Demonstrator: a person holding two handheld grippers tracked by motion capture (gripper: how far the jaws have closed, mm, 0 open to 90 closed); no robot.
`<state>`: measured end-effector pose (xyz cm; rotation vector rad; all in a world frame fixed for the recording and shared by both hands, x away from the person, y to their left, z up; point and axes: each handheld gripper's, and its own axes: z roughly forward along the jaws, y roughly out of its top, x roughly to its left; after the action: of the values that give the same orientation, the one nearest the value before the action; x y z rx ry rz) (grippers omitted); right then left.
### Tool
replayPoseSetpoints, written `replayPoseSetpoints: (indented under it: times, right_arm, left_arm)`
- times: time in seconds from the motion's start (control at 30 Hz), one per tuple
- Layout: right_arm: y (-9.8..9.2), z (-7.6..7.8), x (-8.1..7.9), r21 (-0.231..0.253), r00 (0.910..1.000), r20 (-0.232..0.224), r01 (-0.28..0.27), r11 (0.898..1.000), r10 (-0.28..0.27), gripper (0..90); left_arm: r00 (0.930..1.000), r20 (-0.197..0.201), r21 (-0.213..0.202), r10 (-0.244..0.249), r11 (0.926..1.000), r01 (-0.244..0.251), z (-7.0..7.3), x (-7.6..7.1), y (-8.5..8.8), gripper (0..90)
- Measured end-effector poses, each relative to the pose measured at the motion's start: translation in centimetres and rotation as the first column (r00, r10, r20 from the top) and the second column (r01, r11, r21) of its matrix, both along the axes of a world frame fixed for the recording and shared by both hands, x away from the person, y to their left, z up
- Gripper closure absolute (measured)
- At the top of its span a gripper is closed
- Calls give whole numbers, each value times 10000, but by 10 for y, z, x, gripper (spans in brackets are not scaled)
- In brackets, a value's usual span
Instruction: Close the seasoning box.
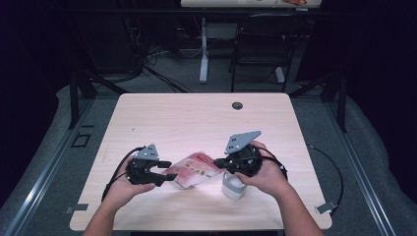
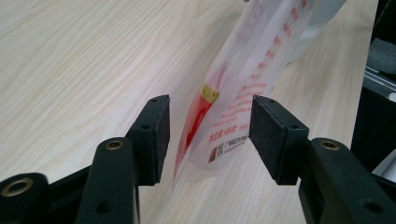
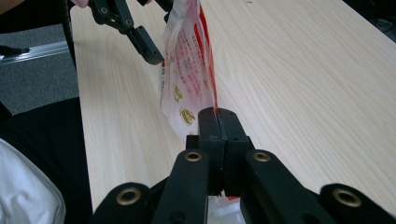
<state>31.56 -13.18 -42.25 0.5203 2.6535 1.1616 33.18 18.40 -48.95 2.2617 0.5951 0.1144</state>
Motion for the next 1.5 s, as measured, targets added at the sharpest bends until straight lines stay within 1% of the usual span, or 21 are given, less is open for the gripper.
replayPoseSetpoints:
  times: [0.13,0.17,0.2,0.33,0.43,0.5,0.67,0.9,1.03,1.17,1.37,1.4,1.5]
  right_arm:
    - [2,1,0,-43,10000,0,-43,10000,43,899]
    - [3,1,0,-53,10000,23,-48,10000,49,899]
    - [3,1,0,-79,10000,21,-67,9999,68,898]
    - [4,1,1,-32,10000,-16,-28,10000,28,898]
    - [4,1,1,-33,10000,-21,-42,10000,42,898]
    - [5,1,1,-36,10000,-21,-52,10000,52,897]
    - [8,2,1,32,10000,-16,-62,10000,63,895]
    - [9,2,1,178,10000,-55,-79,9998,80,891]
    - [11,2,0,299,9999,-97,-53,9995,55,888]
    - [12,2,0,392,9999,-110,-100,9992,104,885]
    - [16,3,0,427,9998,-91,-150,9990,154,884]
    - [17,4,0,425,9999,-84,-140,9990,144,884]
    - [18,4,0,529,9998,-97,-148,9985,153,883]
  left_arm:
    - [10000,89,57,4,10000,-4,2,-1,-1,501]
    - [10000,61,70,-30,10000,30,3,-2,-1,508]
    - [10000,13,70,-45,10000,45,4,-2,-1,539]
    - [10000,-13,327,-46,9995,47,2,-2,0,636]
    - [10000,-3,380,-20,9993,20,0,-2,-2,650]
    - [10000,45,418,31,9991,-33,0,-2,-2,656]
    - [9999,-156,370,36,9993,-30,-2,-1,0,668]
    - [9997,-256,291,42,9996,-35,-3,0,1,680]
    - [9998,-138,315,134,9994,-129,-4,-1,1,683]
    - [9996,-285,309,86,9995,-77,-5,-1,3,685]
    - [9997,-215,254,141,9996,-136,-7,-1,5,686]
    - [9995,-230,253,200,9995,-195,-8,-1,5,687]
    - [9994,-285,247,176,9996,-168,-9,-1,4,693]
